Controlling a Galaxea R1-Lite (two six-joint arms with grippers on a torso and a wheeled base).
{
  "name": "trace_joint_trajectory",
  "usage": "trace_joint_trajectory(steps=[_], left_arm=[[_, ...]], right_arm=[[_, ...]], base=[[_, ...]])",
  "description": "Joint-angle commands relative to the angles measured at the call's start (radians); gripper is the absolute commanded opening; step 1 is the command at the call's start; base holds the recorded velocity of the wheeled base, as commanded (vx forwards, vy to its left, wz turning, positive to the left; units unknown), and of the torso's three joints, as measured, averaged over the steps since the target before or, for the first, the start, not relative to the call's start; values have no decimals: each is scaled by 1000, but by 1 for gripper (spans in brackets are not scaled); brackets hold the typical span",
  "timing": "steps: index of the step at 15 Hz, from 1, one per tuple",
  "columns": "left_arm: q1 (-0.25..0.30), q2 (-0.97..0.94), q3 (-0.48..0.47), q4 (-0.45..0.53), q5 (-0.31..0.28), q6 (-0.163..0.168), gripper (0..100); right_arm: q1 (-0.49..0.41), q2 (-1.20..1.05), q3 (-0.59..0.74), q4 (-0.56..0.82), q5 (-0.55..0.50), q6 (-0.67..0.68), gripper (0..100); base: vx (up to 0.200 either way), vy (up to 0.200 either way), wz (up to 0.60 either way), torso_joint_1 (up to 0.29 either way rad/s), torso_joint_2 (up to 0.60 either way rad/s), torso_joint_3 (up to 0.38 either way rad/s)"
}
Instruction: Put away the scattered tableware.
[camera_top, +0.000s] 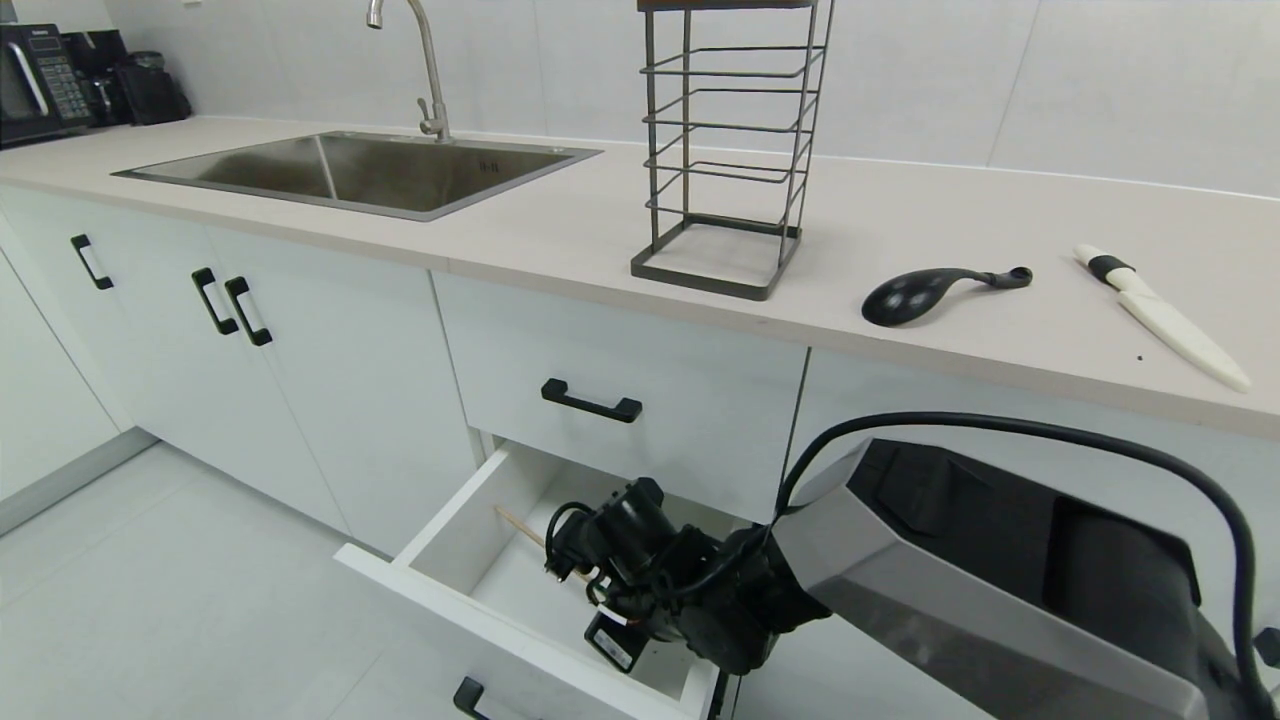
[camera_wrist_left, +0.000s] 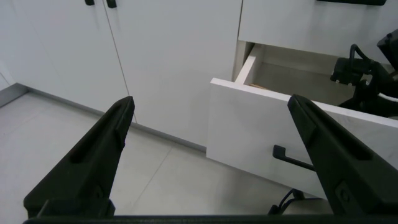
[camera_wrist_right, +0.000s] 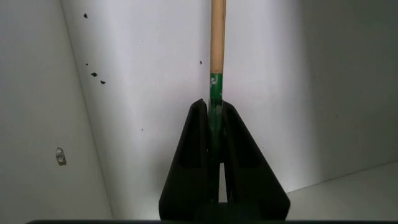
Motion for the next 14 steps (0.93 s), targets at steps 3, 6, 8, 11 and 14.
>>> trace_joint_trajectory(steps=[3, 6, 8, 11, 14], left_arm=[[0, 0, 0, -1, 0, 0, 100], [0, 0, 0, -1, 0, 0, 100], [0, 0, 0, -1, 0, 0, 100], [0, 0, 0, -1, 0, 0, 100], [0, 0, 0, -1, 0, 0, 100]], right_arm=[[5, 15, -3, 1, 2, -4, 0], [11, 18, -8, 2, 3, -4, 100], [14, 25, -11, -56, 3, -4, 100], [29, 22, -32, -76, 3, -4, 100], [42, -21, -29, -78, 3, -4, 100]], base=[[0, 0, 0, 0, 0, 0], [0, 0, 0, 0, 0, 0], [0, 0, 0, 0, 0, 0], [0, 0, 0, 0, 0, 0], [0, 0, 0, 0, 0, 0]])
